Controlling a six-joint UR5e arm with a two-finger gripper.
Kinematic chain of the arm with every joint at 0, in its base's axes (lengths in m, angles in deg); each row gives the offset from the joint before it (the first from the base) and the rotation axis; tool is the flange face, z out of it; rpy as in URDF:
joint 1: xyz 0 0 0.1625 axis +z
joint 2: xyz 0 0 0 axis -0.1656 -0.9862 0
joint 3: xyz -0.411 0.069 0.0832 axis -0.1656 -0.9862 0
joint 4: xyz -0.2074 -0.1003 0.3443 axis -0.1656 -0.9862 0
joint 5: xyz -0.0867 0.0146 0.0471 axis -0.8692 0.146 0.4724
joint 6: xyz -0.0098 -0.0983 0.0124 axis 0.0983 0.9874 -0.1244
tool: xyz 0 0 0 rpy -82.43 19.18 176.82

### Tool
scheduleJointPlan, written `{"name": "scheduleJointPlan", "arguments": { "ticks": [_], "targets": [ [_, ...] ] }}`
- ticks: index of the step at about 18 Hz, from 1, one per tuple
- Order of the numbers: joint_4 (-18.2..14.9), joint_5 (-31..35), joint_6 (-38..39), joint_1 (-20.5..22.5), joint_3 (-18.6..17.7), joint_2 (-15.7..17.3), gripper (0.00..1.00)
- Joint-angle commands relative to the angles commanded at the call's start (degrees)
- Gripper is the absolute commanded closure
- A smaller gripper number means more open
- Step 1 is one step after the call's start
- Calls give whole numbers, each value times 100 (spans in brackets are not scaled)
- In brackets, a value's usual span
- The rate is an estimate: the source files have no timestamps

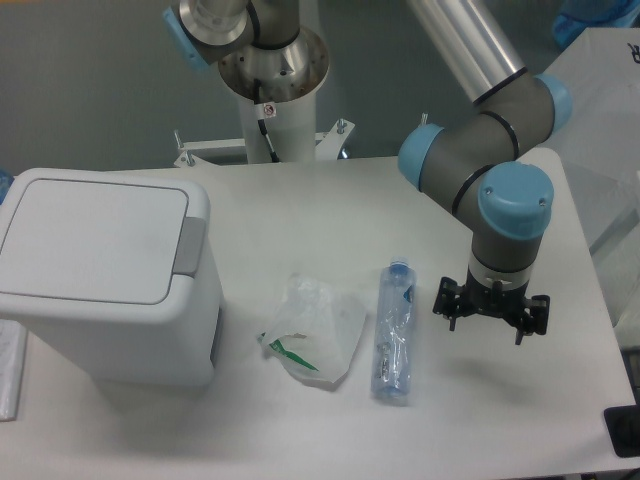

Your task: Open the trash can

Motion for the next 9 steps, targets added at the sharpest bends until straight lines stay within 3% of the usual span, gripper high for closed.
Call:
{"name": "scheduleJointPlan", "arguments": {
  "ticks": [4, 9],
  "targets": [
    [-9, -659, 680, -27, 70, 70, 0],
    [-140, -1081, 1003, -27, -105, 500, 0]
  ]
}}
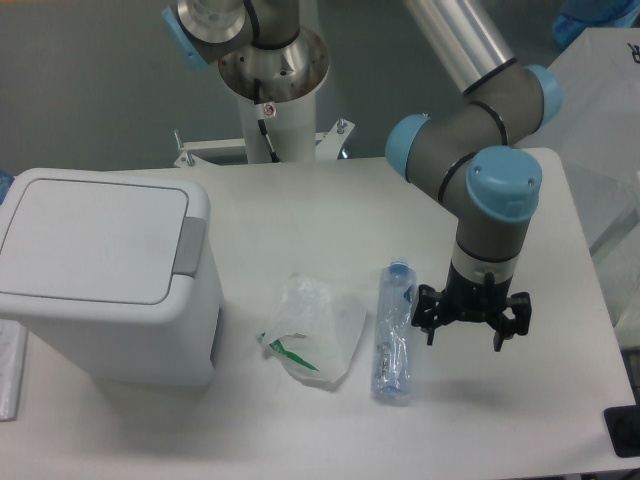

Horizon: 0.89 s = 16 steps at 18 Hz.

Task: Open the trash can
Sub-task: 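Move the open gripper over the table toward the trash can lid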

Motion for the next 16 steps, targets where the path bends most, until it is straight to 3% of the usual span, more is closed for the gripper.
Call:
{"name": "scheduleJointPlan", "arguments": {
  "ticks": [7, 11, 16],
  "targets": [
    [-949, -869, 942, -105, -9, 878, 0],
    [-1169, -1239, 1232, -298, -35, 1283, 0],
    [-1152, -1521, 1654, -685, -193, 1556, 0]
  ]
}}
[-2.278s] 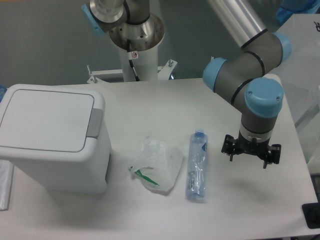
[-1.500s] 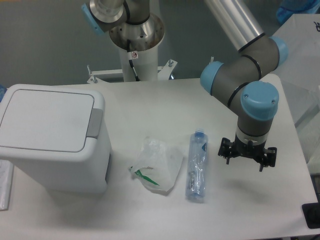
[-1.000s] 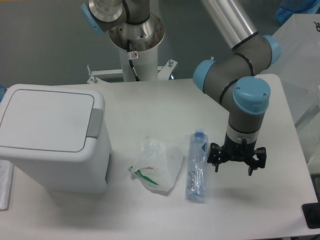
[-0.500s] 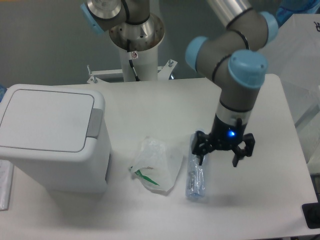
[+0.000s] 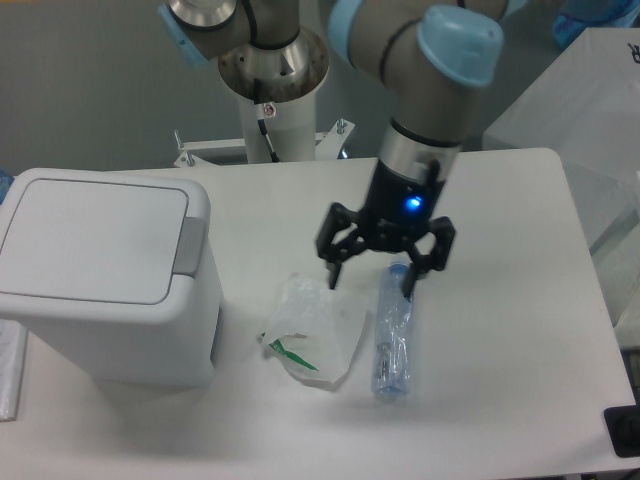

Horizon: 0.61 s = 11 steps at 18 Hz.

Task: Open the trash can
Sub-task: 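Move the open gripper over the table toward the trash can lid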

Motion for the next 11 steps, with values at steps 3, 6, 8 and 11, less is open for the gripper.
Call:
{"name": "scheduleJointPlan", "arguments": {
  "ticks": [3, 6, 8, 11],
  "targets": [
    [79, 9, 228, -238, -368, 290, 0],
    [228, 9, 518, -343, -651, 527, 0],
    [237, 17, 572, -492, -730, 589, 0],
    [237, 17, 572, -581, -774, 607, 0]
  ]
}}
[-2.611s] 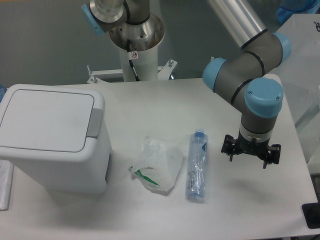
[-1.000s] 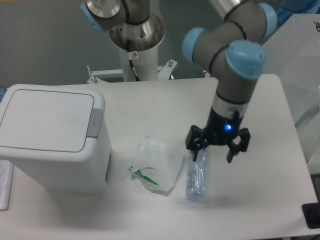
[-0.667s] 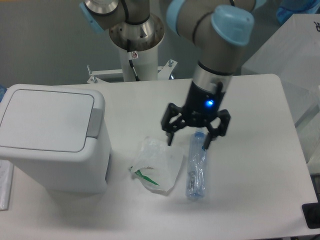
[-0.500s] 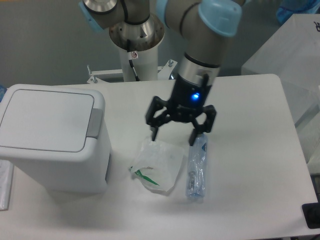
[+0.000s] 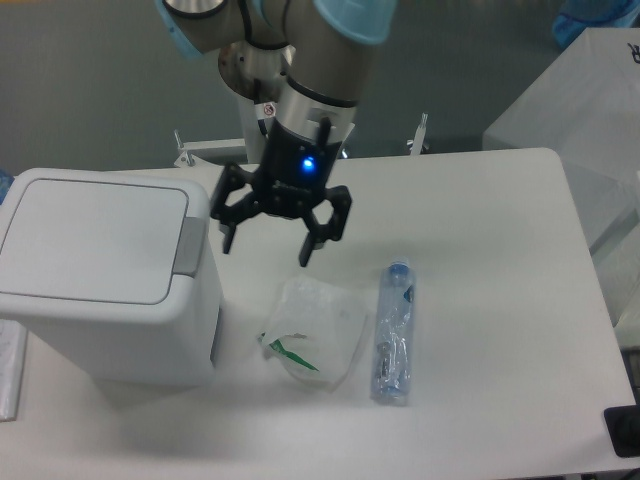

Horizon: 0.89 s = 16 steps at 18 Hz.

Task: Open the trash can
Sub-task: 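Move the open gripper over the table toward the trash can lid, then push the gripper against the lid edge to flip the lid open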

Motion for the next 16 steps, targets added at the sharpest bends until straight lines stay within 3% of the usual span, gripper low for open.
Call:
{"name": "scheduleJointPlan", "arguments": {
  "ticks": [16],
  "targets": [
    [290, 35, 18, -106, -88, -141, 0]
  ]
}}
